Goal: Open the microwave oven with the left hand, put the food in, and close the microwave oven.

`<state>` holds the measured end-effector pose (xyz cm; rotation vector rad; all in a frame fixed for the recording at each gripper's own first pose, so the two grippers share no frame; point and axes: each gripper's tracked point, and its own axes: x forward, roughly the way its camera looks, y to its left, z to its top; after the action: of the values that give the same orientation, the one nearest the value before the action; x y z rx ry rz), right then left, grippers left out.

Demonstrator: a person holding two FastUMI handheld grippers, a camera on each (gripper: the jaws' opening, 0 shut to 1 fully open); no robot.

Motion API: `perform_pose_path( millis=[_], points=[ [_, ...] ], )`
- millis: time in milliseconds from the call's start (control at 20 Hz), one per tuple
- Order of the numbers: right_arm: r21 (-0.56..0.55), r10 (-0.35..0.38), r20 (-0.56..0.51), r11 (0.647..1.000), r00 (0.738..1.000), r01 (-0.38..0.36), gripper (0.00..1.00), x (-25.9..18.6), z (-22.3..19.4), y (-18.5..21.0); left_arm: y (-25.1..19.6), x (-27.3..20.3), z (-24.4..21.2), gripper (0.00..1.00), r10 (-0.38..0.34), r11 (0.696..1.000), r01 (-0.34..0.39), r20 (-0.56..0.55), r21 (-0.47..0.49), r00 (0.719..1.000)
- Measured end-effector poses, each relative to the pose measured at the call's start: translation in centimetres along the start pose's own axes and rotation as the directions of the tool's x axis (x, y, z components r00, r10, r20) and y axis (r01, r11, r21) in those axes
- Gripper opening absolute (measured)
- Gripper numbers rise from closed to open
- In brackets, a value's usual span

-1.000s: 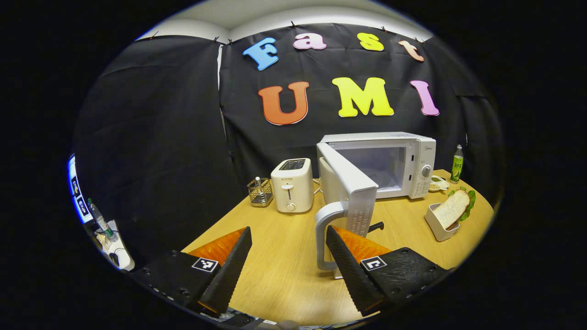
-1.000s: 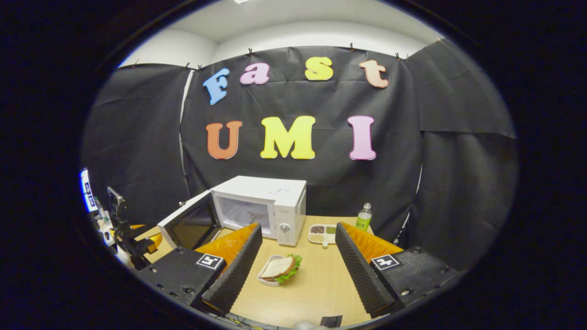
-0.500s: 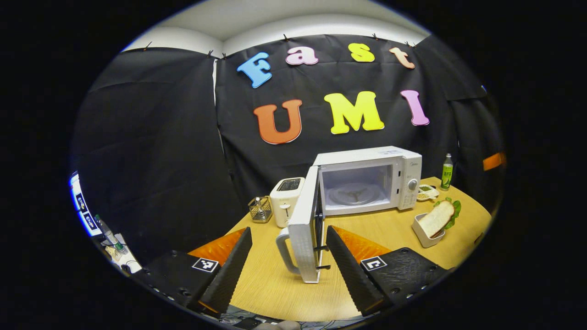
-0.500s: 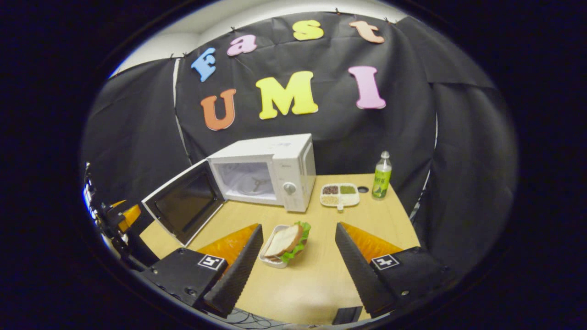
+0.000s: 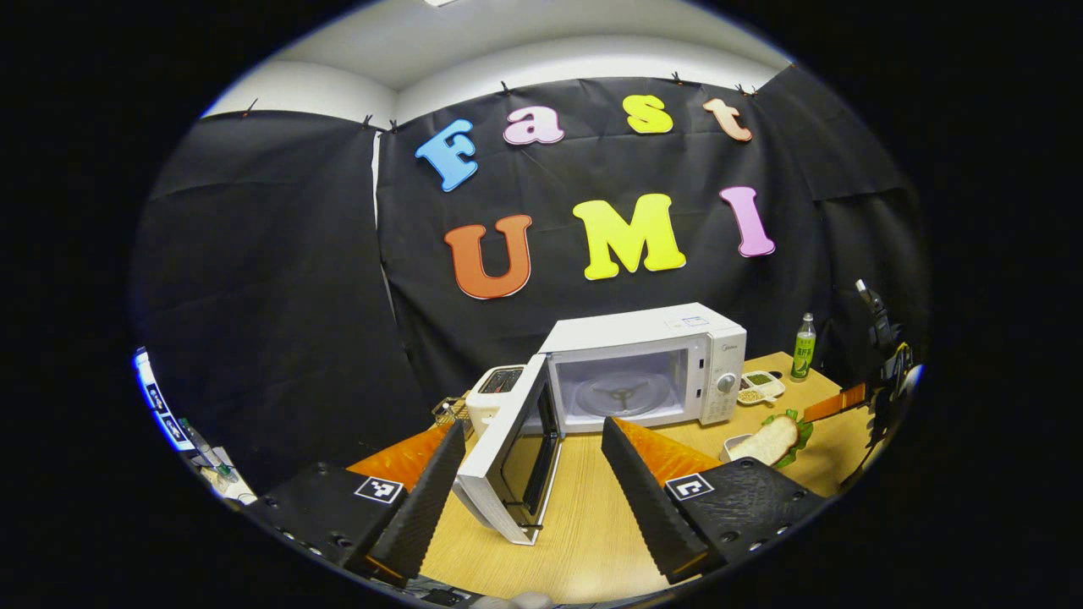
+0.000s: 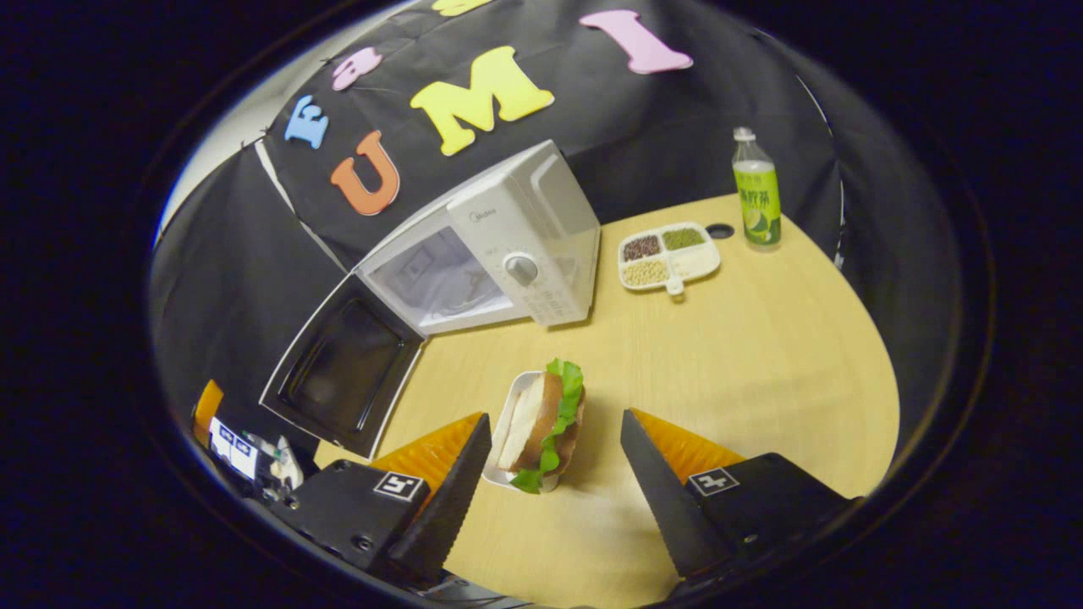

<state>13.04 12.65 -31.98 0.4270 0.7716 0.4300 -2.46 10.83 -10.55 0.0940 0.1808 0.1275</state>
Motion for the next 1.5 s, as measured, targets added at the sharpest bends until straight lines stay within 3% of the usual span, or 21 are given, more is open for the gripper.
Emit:
perform_pose_path(
  millis=[250,300,350,550,600,650,700,750,800,850,1000,1050,1100,1250,1500],
  points=[
    [0.1,0.112,-0.159,0.99,0.981,-0.097,0.83,3.2,-0.6,-0.5,-0.9,-0.7,-0.2,1.0,0.095,0.995,-0.094,-0.064,0.017,0.993],
    [0.134,0.146,-0.183,0.983,0.972,-0.122,0.91,3.5,-0.6,-0.2,-1.3,-1.0,-0.1,0.96,0.102,0.995,-0.101,-0.072,0.01,0.992],
    [0.165,0.171,-0.202,0.976,0.964,-0.139,0.89,3.6,-0.6,-0.1,-1.7,-1.1,-0.4,0.97,0.107,0.994,-0.106,-0.08,0.008,0.991],
    [0.275,0.214,-0.269,0.952,0.939,-0.138,0.67,4.7,-1.0,0.4,-1.9,-0.7,-0.7,0.96,0.116,0.993,-0.115,-0.102,0.016,0.988],
    [0.293,0.227,-0.284,0.946,0.932,-0.141,0.43,4.7,-1.1,0.7,-1.8,-0.5,-0.8,0.96,0.112,0.994,-0.111,-0.102,0.017,0.988],
    [0.294,0.217,-0.29,0.947,0.932,-0.129,0.37,4.8,-1.0,0.5,-1.8,-0.4,-1.0,0.96,0.108,0.994,-0.107,-0.104,0.016,0.989],
    [0.286,0.215,-0.3,0.95,0.929,-0.128,0.34,4.8,-1.0,0.5,-1.6,-0.1,-1.1,0.96,0.099,0.995,-0.098,-0.098,0.015,0.99],
    [0.284,0.207,-0.298,0.951,0.932,-0.12,0.44,4.5,-0.9,0.5,-1.5,0.1,-1.1,0.96,0.093,0.996,-0.092,-0.097,0.016,0.991],
    [0.278,0.198,-0.301,0.954,0.933,-0.113,0.33,4.2,-0.9,0.5,-1.2,0.3,-1.2,0.96,0.084,0.996,-0.083,-0.09,0.016,0.992],
    [0.27,0.191,-0.295,0.957,0.936,-0.11,0.4,4.0,-0.8,0.8,-0.9,0.5,-1.1,0.96,0.073,0.997,-0.071,-0.082,0.015,0.994],
    [0.267,0.174,-0.232,0.957,0.957,-0.11,0.37,2.5,0.8,2.4,0.2,1.0,-1.1,0.97,0.028,1.0,-0.027,-0.06,0.008,0.998],
    [0.278,0.177,-0.205,0.954,0.963,-0.116,0.29,1.8,1.6,3.4,0.7,1.0,-1.1,0.97,0.013,1.0,-0.013,-0.054,0.0,0.998],
    [0.285,0.178,-0.177,0.951,0.968,-0.123,0.37,1.2,2.4,4.4,1.1,1.0,-1.3,0.96,-0.001,1.0,0.001,-0.05,-0.006,0.999],
    [0.281,0.162,-0.08,0.95,0.984,-0.134,0.37,0.4,4.5,8.0,2.8,1.0,-2.1,0.96,-0.036,0.999,0.036,-0.044,-0.005,0.998],
    [0.358,0.18,0.069,0.914,0.981,-0.193,0.37,3.6,6.3,14.6,5.1,0.9,-3.6,0.97,-0.087,0.996,0.087,-0.059,-0.005,0.994]
  ],
)
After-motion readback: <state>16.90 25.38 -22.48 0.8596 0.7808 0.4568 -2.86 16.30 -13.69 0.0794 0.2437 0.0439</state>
